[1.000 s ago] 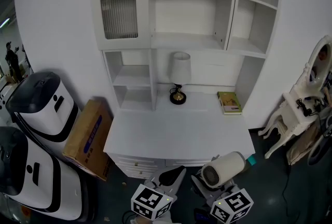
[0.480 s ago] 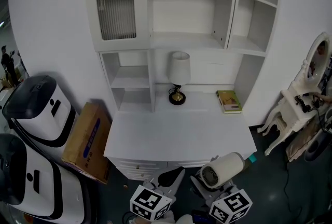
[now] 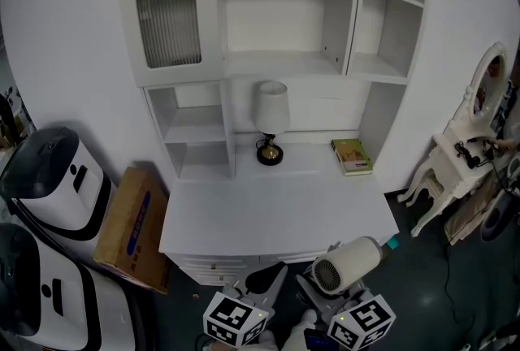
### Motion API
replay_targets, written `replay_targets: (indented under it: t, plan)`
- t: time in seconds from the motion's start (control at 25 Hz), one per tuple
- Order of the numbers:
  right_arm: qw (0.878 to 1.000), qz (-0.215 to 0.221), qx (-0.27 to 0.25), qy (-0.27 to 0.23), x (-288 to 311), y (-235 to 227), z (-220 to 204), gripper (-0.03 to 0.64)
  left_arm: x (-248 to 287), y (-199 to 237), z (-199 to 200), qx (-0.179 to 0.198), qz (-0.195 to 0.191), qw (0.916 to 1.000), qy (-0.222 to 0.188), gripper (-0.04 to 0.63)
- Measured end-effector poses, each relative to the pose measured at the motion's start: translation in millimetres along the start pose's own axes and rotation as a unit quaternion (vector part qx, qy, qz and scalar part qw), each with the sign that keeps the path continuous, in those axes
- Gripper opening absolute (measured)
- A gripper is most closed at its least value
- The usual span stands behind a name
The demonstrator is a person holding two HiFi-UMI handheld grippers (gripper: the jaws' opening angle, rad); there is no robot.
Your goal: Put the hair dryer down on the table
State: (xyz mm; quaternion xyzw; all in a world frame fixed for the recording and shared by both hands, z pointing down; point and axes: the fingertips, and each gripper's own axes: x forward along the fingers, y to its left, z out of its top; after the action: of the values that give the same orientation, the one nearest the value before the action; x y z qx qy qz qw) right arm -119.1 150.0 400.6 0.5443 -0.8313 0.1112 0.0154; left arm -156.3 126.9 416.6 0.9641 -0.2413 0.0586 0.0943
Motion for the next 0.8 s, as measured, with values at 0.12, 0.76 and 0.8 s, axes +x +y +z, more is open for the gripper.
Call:
replay_targets:
  t: [0.12,0.76,0.8]
  plan:
    - [1.0,0.0,0.0,0.001,3,-4,3,0.245,5,3,4,-0.003,0.002,1.0,-0.005,0.0]
    - [1.0,0.019,-0.006,0.007,21,-59,19,0.245,61,17,21,-0.007,0.022,0.9997,-0.009,0.0]
    - [1.0,0.021,-0.006,0.007,22,-64,20,0.245,67,17,22,-0.007,0.024,0.9997,-0.009,0.0]
